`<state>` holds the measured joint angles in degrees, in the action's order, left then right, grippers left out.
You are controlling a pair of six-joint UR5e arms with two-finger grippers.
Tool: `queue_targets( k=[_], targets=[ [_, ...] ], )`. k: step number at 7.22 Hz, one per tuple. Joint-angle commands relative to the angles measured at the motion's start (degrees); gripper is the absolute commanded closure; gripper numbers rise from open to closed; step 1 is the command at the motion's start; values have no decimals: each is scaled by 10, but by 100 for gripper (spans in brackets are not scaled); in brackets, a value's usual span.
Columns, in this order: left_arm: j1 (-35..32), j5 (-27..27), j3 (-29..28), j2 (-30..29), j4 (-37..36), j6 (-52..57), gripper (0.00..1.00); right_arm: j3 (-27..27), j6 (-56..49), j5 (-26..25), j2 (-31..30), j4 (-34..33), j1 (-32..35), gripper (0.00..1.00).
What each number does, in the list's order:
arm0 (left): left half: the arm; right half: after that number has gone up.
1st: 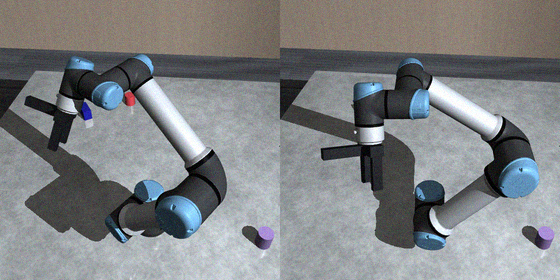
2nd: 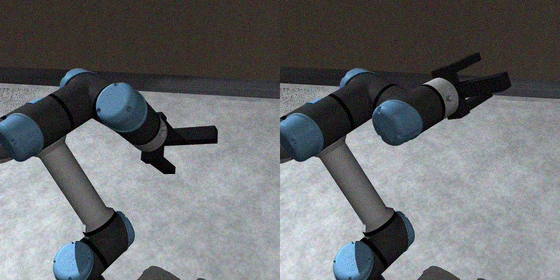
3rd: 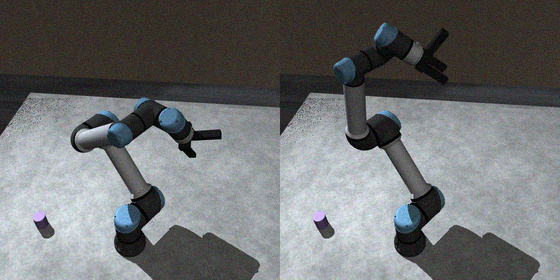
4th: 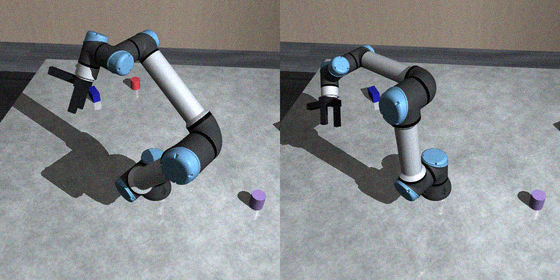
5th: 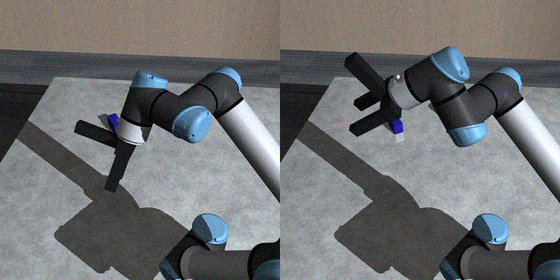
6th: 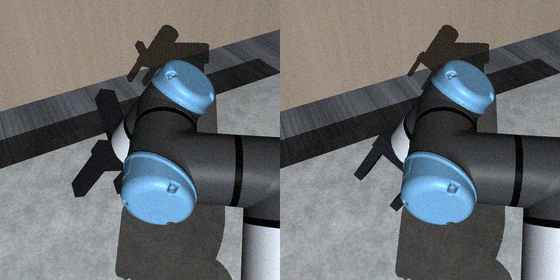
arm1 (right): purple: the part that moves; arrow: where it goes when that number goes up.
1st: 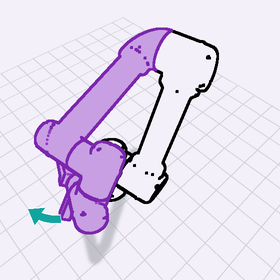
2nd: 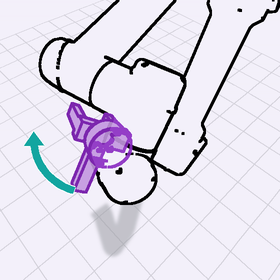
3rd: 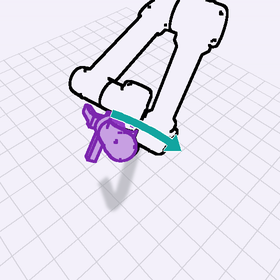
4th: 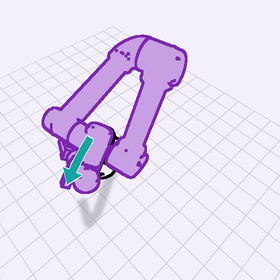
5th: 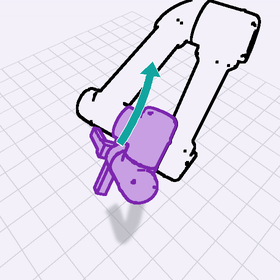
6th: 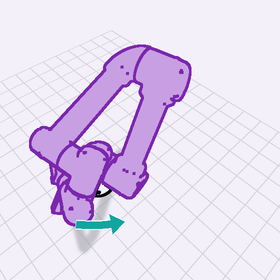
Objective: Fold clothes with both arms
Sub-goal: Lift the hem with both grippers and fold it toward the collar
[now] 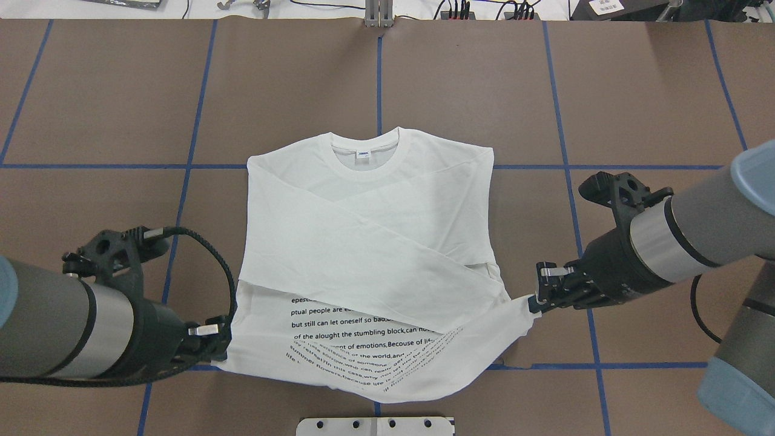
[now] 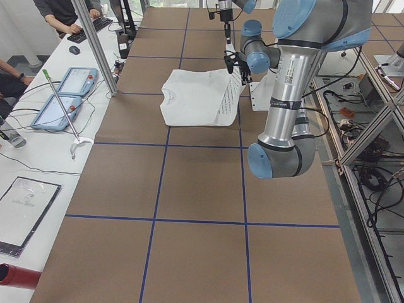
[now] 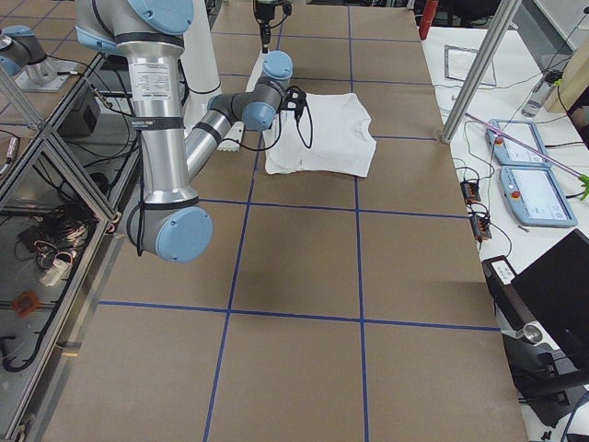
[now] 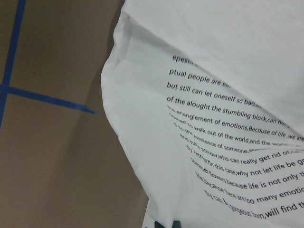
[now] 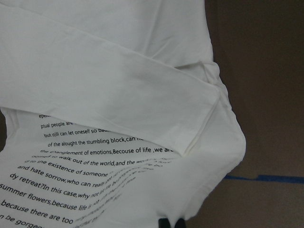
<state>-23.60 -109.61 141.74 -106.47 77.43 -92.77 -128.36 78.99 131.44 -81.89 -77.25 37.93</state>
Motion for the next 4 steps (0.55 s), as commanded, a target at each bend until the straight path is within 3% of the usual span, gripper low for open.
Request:
queue_targets(
  k=[1,4],
  targets=[
    [-119,-51,-68,-23,3,70,100,93,-63,3,71,-2,70,100],
    [-163,-55,-194,-65,61,76,100,206,-95,-3,158,-4,139,100]
  ],
)
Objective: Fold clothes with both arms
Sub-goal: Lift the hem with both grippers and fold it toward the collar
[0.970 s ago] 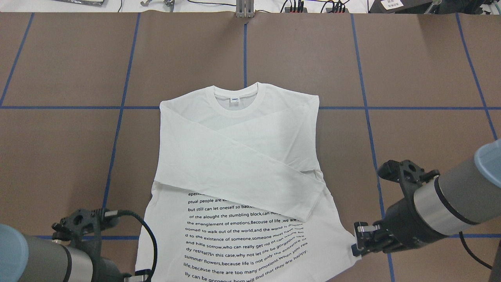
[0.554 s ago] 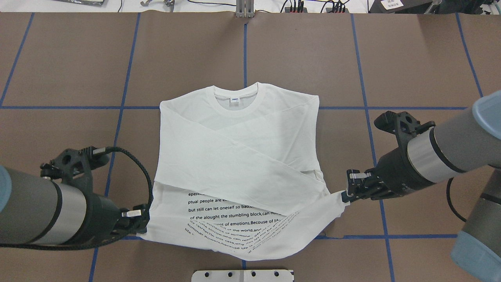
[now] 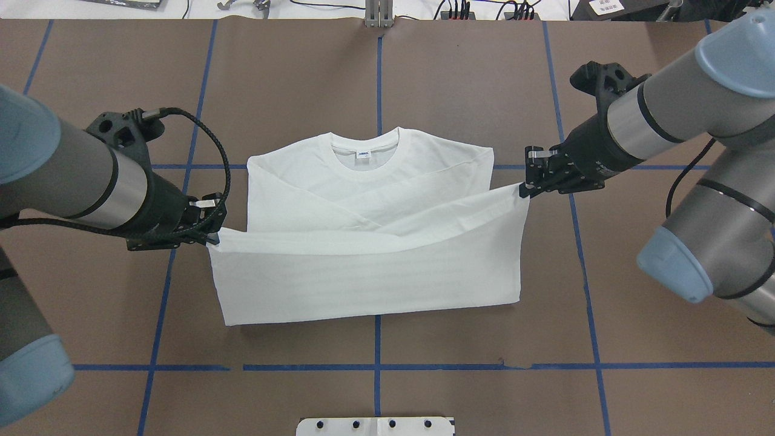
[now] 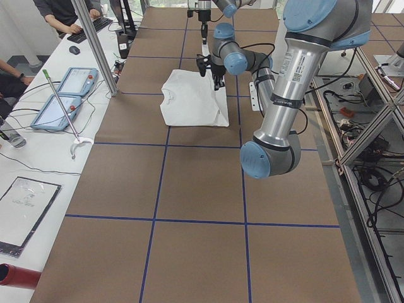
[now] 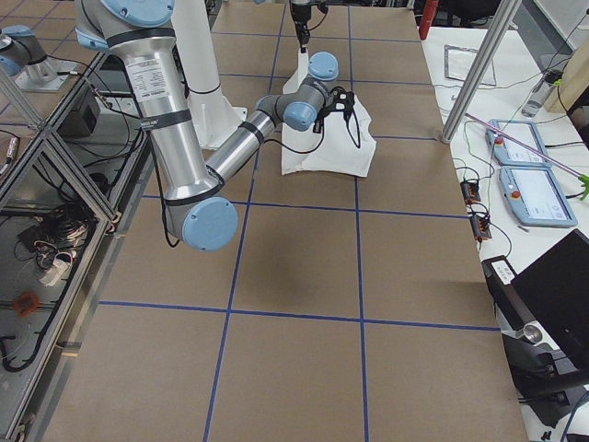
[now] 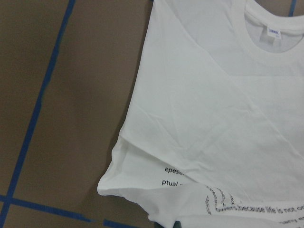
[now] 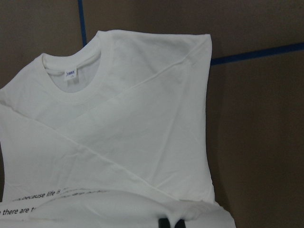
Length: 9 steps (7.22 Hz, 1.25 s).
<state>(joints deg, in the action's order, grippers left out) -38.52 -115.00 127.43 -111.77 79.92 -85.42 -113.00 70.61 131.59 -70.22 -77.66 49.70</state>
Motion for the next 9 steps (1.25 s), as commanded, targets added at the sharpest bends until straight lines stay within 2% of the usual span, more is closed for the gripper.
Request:
queue_targets(
  k=[1,2,3,5,6,8,9],
  targets=[
    [-35,-3,-102,-15,114,-1,100,121,-14,-7,90,5,22,100],
    [-56,-3,-156,-17,169,2,100,183,-49,-7,124,6,24,100],
    [-85,-4,-204,-27,207,9,100,204,-68,-7,128,6,27,100],
    [-100,-3,-324,-77,290,12,100,244,-73,-7,156,5,45,100],
    [-99,-2,-349,-84,316,13,100,268,-79,-7,168,5,49,100],
    [-99,0,-371,-86,321,15,100,329,-86,-9,204,11,49,100],
    [-100,2,-385,-87,321,15,100,338,-86,-12,205,11,48,100]
  ],
)
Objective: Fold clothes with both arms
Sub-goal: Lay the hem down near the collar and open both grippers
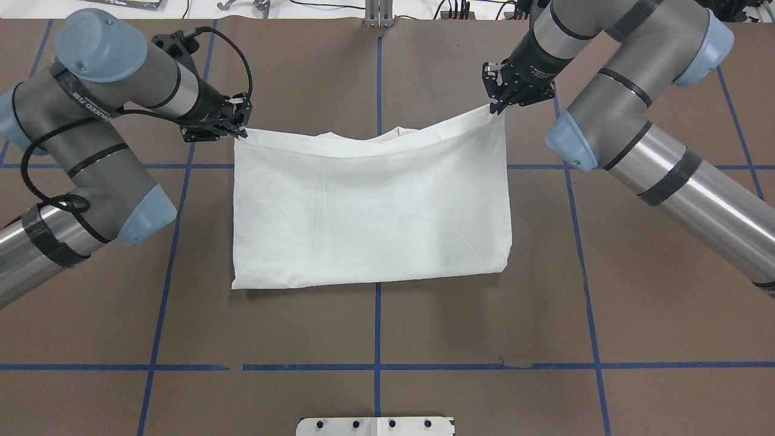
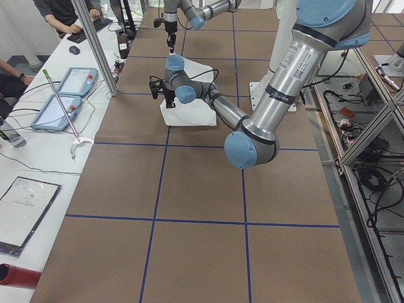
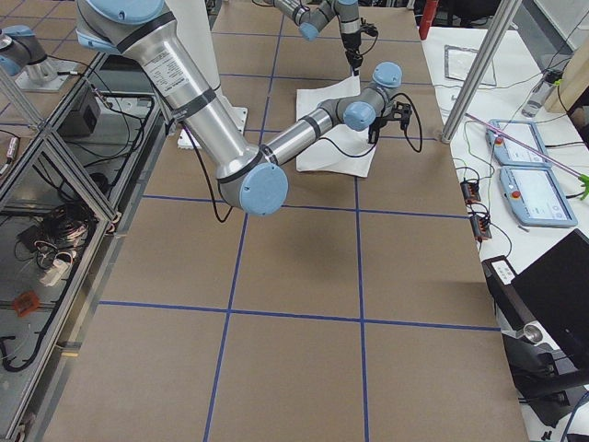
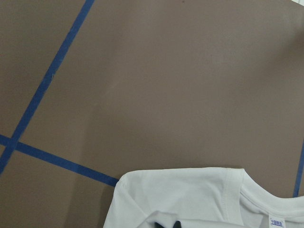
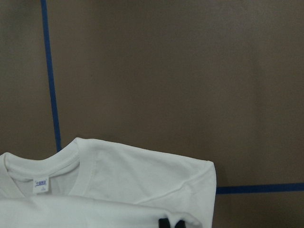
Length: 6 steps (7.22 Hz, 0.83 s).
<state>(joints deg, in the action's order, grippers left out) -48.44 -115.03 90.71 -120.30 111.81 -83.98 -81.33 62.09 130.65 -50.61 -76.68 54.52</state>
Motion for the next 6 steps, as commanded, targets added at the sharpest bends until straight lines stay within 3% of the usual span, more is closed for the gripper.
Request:
queue_targets(
  k=[1,3,6],
  targets=[
    [-7,2,-38,-4,20,8,100,48,-1,-5,13,26,-3,100],
    [-9,3,-72,-4,49,21,100,71,-16,-7,5,49,-6,100],
    [-9,2,-72,-8,49,21,100,70,-16,-6,9,49,-7,100]
  ],
)
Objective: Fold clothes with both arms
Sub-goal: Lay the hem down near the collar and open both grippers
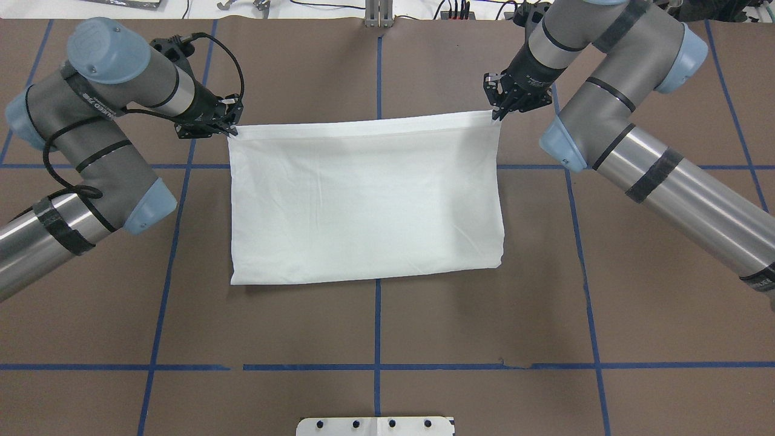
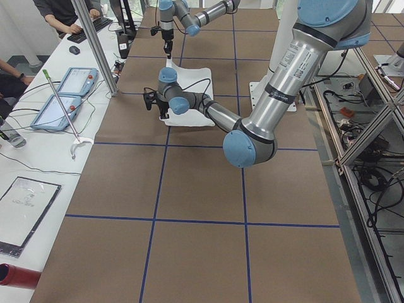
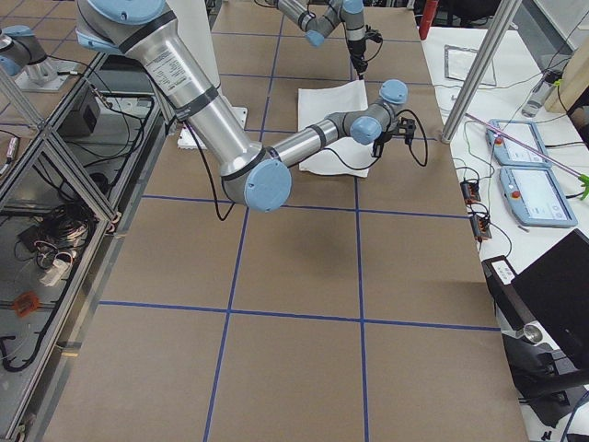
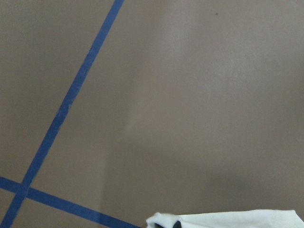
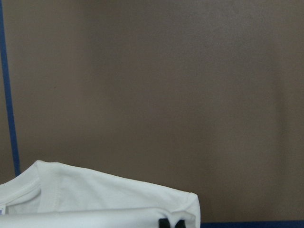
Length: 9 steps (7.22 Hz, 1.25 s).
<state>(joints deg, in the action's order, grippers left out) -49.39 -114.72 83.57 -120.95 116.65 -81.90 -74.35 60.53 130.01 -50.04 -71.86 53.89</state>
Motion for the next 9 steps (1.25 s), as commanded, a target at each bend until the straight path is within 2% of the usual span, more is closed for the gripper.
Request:
queue_targets(
  k=[1,4,5,6,8,9],
  targets=[
    [0,-1,0,-4,0,0,100,-4,0,1,6,1,-4,100],
    [1,-1,4,-11,-4,-5,100,-33,-1,2,6,2,-20,100],
    [1,0,4,-11,-3,-6,35,-33,0,1,4,3,-26,48],
    [1,1,4,-10,-5,-6,0,-37,3,-16,0,4,-29,0],
    [0,2,5,-8,-6,-5,0,-41,-3,-12,-8,4,-27,0],
    [-1,2,16,-7,-7,-5,0,-67,0,-12,-25,4,-28,0]
  ],
)
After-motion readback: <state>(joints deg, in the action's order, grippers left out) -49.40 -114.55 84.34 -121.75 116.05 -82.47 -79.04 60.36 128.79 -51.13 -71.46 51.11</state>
